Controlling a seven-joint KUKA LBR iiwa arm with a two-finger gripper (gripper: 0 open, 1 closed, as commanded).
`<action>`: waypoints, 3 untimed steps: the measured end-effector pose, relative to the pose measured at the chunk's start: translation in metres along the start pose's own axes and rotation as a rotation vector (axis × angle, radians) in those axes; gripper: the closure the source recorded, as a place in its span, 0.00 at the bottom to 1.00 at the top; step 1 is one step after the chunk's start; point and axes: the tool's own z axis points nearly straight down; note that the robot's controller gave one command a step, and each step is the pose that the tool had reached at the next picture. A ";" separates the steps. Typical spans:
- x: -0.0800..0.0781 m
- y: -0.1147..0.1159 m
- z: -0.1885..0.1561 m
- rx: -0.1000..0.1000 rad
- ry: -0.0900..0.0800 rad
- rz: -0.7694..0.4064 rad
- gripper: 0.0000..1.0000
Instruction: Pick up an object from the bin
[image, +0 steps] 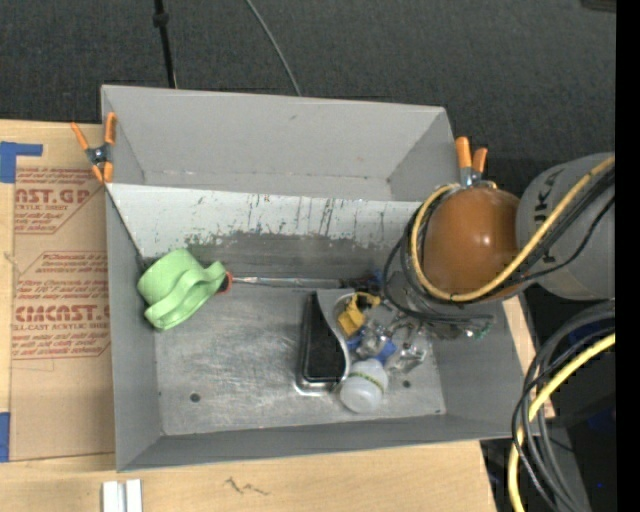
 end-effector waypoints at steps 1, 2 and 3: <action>0.004 -0.003 -0.043 -0.006 0.005 -0.031 0.00; 0.004 -0.002 -0.043 -0.007 0.005 -0.031 0.00; 0.035 0.032 0.002 0.002 -0.005 -0.046 1.00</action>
Offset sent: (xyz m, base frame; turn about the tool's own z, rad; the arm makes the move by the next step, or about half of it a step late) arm 0.0000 0.0000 0.0000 0.0000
